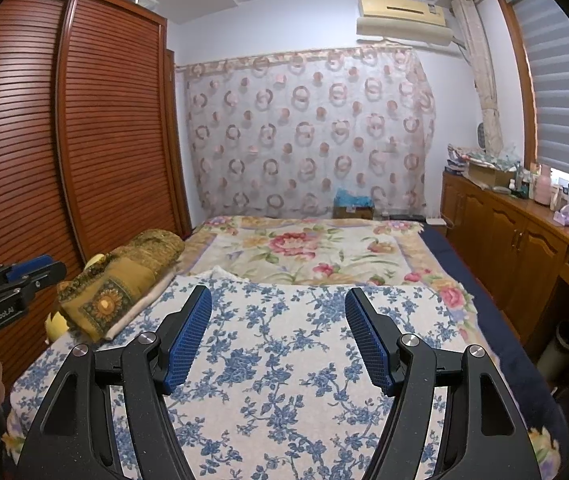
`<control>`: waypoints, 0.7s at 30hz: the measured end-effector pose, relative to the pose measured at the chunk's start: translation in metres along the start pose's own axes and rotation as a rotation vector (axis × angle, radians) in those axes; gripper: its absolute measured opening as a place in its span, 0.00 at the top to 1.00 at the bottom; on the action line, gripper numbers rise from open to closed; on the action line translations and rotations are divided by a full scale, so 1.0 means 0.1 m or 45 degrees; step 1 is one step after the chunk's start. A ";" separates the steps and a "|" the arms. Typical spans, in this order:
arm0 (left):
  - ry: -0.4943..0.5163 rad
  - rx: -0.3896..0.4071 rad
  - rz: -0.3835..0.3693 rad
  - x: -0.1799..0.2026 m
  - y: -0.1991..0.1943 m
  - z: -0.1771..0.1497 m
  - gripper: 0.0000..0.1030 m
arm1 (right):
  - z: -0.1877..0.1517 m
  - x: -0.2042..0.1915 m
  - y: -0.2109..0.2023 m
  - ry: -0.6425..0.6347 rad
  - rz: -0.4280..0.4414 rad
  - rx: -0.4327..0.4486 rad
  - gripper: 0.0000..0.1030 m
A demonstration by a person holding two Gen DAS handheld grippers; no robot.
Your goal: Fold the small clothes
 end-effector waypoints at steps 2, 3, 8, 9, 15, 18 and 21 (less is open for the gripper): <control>-0.001 0.001 0.003 -0.01 -0.01 0.00 0.70 | 0.00 0.00 -0.01 0.001 0.000 0.001 0.31; 0.000 0.001 0.001 0.00 0.00 0.00 0.70 | 0.00 0.00 -0.01 0.002 0.000 0.001 0.31; -0.001 0.002 0.002 -0.01 0.00 0.00 0.69 | 0.00 0.01 -0.02 0.002 -0.003 0.001 0.31; -0.002 0.002 0.003 -0.01 0.00 0.00 0.69 | 0.00 0.01 -0.02 0.003 -0.003 0.002 0.31; -0.002 0.003 0.005 -0.01 -0.01 0.01 0.69 | 0.00 0.03 -0.03 0.004 -0.005 0.002 0.31; -0.002 0.003 0.004 -0.02 -0.01 0.01 0.69 | 0.00 0.03 -0.03 0.001 -0.007 0.002 0.31; -0.001 0.004 0.005 -0.02 -0.01 0.01 0.69 | 0.00 0.03 -0.03 0.003 -0.005 0.002 0.31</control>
Point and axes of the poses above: each gripper's, at about its wrist camera, not at the fingertips, and y roughly the way its jaws point, x to its right, z to its top, the point moved 3 cm from there along y, roughly the way its jaws point, and after that the axes turned 12 degrees about z, right-handed, at the moved point
